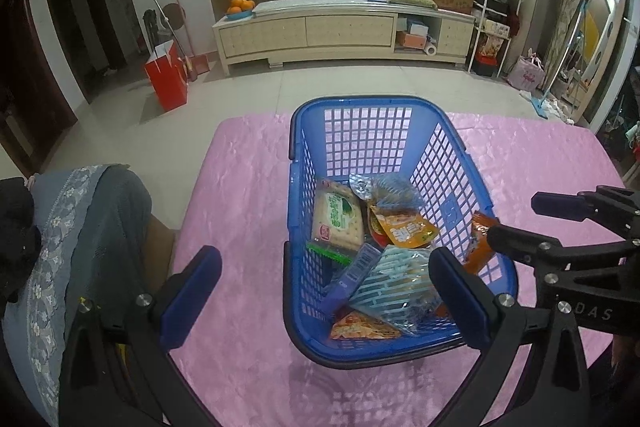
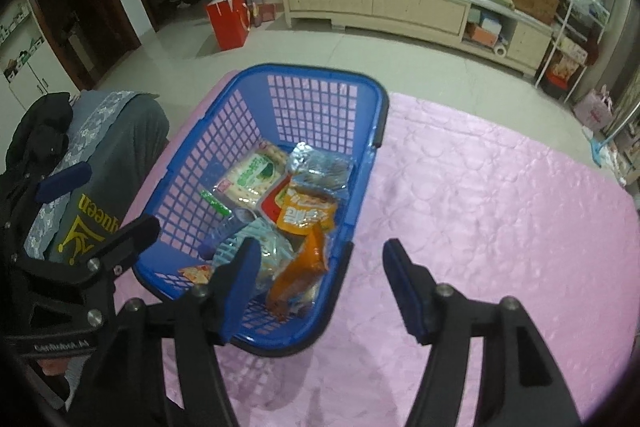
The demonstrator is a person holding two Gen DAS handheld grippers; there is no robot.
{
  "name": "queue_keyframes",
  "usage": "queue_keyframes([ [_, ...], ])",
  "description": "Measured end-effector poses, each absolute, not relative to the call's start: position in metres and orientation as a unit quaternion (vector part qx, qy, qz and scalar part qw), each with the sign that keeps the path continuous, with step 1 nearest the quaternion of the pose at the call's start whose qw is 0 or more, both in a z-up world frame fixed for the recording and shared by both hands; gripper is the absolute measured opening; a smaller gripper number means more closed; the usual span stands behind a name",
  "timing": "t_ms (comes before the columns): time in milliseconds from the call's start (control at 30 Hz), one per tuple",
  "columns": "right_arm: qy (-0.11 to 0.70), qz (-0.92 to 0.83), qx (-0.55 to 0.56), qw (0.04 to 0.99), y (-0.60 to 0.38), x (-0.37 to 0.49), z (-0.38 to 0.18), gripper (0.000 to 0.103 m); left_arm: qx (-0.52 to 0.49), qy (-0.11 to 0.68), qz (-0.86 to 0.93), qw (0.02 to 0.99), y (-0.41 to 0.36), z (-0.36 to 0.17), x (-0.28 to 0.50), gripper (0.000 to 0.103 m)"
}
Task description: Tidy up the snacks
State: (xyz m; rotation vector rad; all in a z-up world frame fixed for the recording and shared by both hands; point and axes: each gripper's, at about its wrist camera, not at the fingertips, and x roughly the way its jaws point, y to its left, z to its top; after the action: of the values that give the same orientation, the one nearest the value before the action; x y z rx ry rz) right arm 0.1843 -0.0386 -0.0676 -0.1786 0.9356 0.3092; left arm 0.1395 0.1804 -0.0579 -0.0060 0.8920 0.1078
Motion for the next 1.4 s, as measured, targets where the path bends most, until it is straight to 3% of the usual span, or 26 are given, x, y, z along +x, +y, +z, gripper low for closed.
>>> queue_keyframes([
  [200,0.412,0.143,-0.108,0.893,-0.053,0.159,-0.051,0.075,-0.007,0.416,0.056,0.908,0.171,-0.044,0.125,0.103],
  [600,0.335,0.144,-0.094,0.926,-0.1,0.077,-0.02,0.079,-0.031,0.33,0.059,0.942,0.127,-0.012,0.046,0.103],
  [900,0.248,0.133,-0.088,0.956,-0.127,0.001,-0.01,0.103,-0.044,0.284,0.05,0.956,0.083,-0.009,-0.025,0.103],
  [1400,0.211,0.103,-0.095,0.967,-0.144,-0.07,-0.018,0.103,-0.026,0.257,0.032,0.966,0.045,-0.004,-0.098,0.103],
])
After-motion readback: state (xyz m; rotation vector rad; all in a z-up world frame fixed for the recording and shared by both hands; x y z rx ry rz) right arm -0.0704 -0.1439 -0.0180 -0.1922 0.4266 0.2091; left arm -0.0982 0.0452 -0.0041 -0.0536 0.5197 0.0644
